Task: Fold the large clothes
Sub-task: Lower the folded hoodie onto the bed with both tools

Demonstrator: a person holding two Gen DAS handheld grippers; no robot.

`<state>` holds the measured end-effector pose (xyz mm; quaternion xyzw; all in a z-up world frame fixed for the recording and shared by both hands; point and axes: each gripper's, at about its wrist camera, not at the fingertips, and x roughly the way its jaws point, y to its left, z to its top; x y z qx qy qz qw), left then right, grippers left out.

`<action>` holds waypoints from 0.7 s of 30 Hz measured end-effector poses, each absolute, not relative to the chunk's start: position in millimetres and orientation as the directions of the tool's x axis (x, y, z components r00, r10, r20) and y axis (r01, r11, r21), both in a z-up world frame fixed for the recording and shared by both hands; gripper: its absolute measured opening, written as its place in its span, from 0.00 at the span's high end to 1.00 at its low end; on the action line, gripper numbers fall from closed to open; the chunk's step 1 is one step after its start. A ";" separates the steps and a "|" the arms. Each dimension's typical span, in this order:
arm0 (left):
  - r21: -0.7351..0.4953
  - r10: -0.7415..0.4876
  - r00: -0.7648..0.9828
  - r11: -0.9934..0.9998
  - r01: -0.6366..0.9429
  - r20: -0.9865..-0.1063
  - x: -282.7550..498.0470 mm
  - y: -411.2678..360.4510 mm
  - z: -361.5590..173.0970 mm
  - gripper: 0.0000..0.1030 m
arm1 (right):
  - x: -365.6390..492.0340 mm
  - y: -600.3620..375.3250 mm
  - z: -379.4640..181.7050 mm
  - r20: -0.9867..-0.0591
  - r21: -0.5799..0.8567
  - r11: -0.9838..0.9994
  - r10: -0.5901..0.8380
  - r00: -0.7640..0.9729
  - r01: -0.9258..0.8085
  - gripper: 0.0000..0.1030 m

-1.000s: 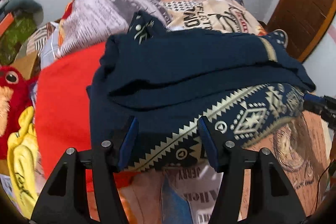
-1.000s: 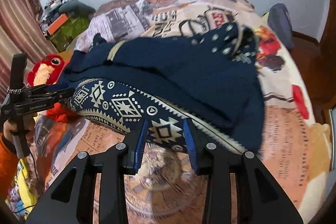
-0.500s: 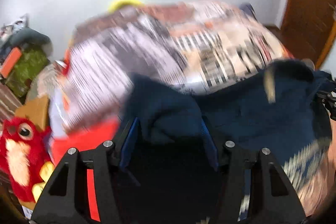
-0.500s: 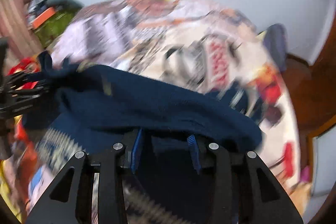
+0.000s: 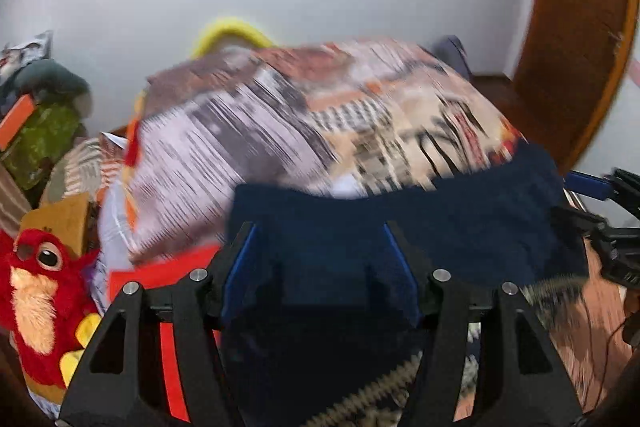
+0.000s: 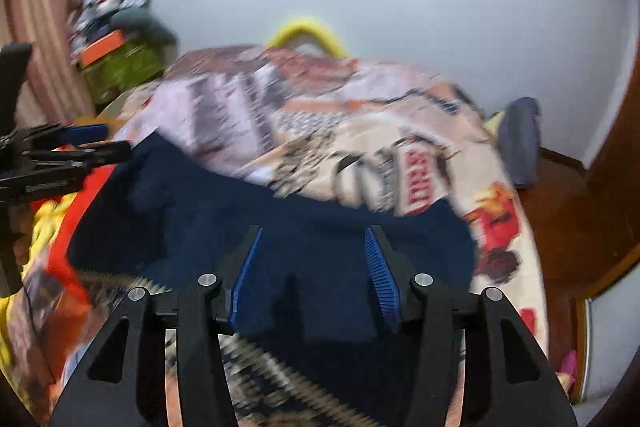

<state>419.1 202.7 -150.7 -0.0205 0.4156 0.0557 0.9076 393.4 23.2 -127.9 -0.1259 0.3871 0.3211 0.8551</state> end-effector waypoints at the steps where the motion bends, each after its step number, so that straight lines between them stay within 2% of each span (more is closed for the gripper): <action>1: 0.006 0.069 0.641 0.995 -0.099 -0.764 414.7 195.6 -155.6 0.40 | 389.9 26.0 -131.4 -0.746 0.038 0.754 0.458 0.483 -0.656 0.53; 9: -0.058 -0.026 0.598 0.998 -0.034 -0.801 395.6 154.7 -197.7 0.40 | 365.7 41.3 -172.8 -0.794 0.100 0.718 0.475 0.379 -0.689 0.53; 11: -0.048 -0.013 0.587 0.998 -0.044 -0.809 396.5 151.0 -208.7 0.40 | 367.7 40.7 -182.8 -0.807 0.091 0.721 0.457 0.373 -0.687 0.50; 13: -0.017 0.020 0.576 0.998 -0.059 -0.817 399.0 150.3 -221.2 0.38 | 368.7 33.3 -188.2 -0.803 0.086 0.739 0.448 0.392 -0.668 0.35; 14: 0.003 0.043 0.575 0.998 -0.070 -0.817 398.8 151.6 -227.1 0.36 | 368.9 30.0 -189.0 -0.804 0.085 0.743 0.445 0.395 -0.664 0.32; 16: 0.026 0.080 0.579 0.995 -0.101 -0.811 395.9 158.1 -233.5 0.30 | 367.0 22.5 -189.2 -0.805 0.087 0.743 0.445 0.392 -0.664 0.31; 21: 0.007 0.100 0.584 0.987 -0.160 -0.806 378.3 182.9 -234.1 0.28 | 370.4 -4.5 -190.7 -0.808 0.076 0.777 0.415 0.418 -0.625 0.29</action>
